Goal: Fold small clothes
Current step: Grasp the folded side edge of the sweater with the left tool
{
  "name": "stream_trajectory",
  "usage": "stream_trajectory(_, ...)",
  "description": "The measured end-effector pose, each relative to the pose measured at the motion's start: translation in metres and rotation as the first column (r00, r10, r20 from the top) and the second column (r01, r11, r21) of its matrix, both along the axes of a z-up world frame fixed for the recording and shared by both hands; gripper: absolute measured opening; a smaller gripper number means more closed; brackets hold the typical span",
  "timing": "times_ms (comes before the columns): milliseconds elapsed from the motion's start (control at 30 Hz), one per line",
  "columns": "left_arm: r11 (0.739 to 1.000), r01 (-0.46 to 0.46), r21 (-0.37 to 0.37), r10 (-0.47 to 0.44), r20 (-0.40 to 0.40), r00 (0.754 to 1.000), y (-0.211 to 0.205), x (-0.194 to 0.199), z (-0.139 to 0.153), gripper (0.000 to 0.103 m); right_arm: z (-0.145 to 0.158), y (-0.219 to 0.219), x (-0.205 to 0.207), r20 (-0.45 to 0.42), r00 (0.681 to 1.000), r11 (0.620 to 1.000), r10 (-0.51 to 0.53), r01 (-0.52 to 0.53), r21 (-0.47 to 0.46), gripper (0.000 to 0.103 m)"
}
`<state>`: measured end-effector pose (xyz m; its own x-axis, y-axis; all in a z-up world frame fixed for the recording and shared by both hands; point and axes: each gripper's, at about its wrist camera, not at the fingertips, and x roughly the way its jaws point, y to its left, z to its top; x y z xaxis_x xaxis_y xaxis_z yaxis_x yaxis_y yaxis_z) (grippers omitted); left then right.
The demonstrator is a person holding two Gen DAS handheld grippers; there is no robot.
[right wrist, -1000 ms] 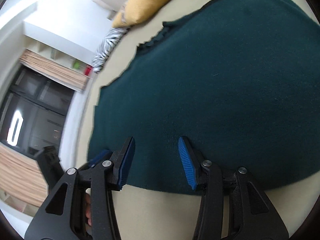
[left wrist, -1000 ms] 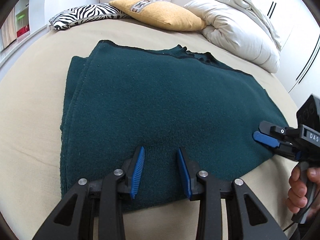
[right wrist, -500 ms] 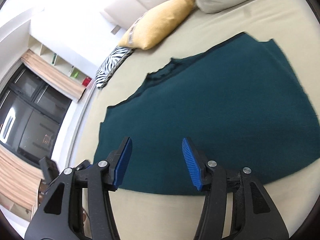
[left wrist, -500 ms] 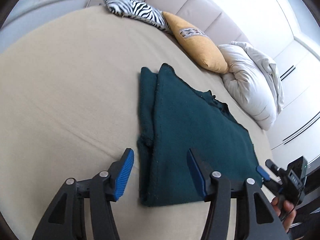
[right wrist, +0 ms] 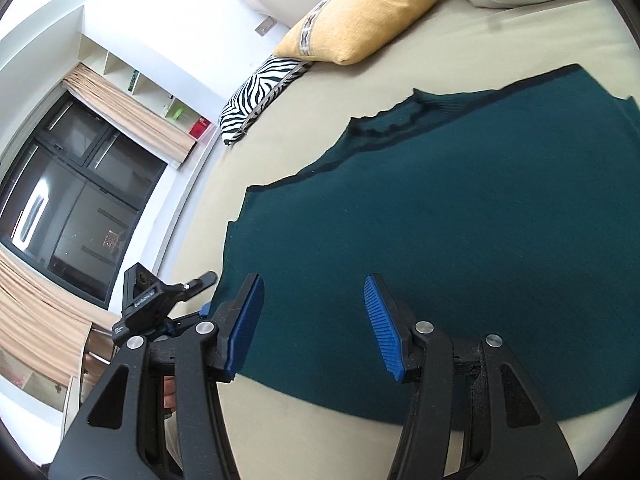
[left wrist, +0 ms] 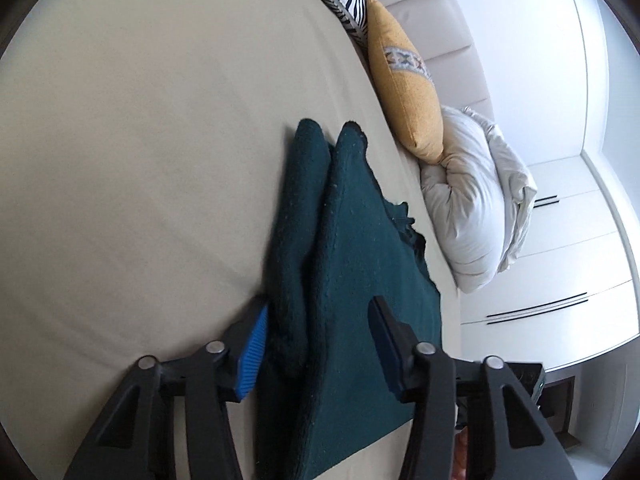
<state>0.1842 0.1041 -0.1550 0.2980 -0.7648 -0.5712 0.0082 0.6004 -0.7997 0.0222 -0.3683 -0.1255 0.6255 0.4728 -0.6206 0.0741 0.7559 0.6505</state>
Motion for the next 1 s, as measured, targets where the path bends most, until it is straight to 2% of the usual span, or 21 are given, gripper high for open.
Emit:
stream_trajectory(33, 1.000, 0.011, 0.012, -0.011, 0.006, 1.000, -0.003, 0.001, 0.002, 0.048, -0.001, 0.002, 0.006, -0.008, 1.000, 1.000, 0.002, -0.002, -0.001, 0.051)
stream_trajectory(100, 0.999, 0.031, 0.029, -0.031, 0.000, 1.000, -0.008, 0.001, 0.002, 0.023, -0.003, 0.008, 0.018, -0.022, 1.000, 1.000, 0.013, -0.013, -0.014, 0.051)
stream_trajectory(200, 0.998, 0.030, 0.052, -0.030, 0.000, 1.000, -0.010, -0.003, 0.003, 0.022, -0.003, 0.024, 0.036, -0.040, 0.998, 0.996, 0.037, -0.040, -0.078, 0.051)
stream_trajectory(300, 0.994, 0.048, 0.096, -0.051, 0.031, 0.998, -0.014, -0.005, 0.010, 0.022, -0.005, 0.044, 0.055, -0.067, 0.996, 0.979, 0.059, -0.071, -0.193, 0.051)
stream_trajectory(433, 0.983, 0.071, 0.170, -0.083, 0.066, 0.994, -0.020, -0.003, 0.013, 0.022, -0.029, 0.064, 0.076, -0.178, 0.983, 0.921, 0.049, -0.114, -0.373, 0.051)
stream_trajectory(500, 0.983, 0.065, 0.173, -0.079, 0.074, 0.994, -0.019, -0.002, 0.011, 0.020, -0.035, 0.070, 0.077, -0.168, 0.985, 0.900, 0.043, -0.112, -0.422, 0.054)
stream_trajectory(800, 0.979, 0.048, 0.200, -0.073, 0.122, 0.990, -0.024, -0.005, 0.025, 0.017, -0.031, 0.081, 0.074, -0.160, 0.986, 0.865, 0.035, -0.110, -0.489, 0.056)
stream_trajectory(1000, 0.976, 0.051, 0.212, -0.083, 0.147, 0.986, -0.030, -0.007, 0.038, 0.016, -0.028, 0.080, 0.069, -0.158, 0.987, 0.874, 0.033, -0.105, -0.474, 0.056)
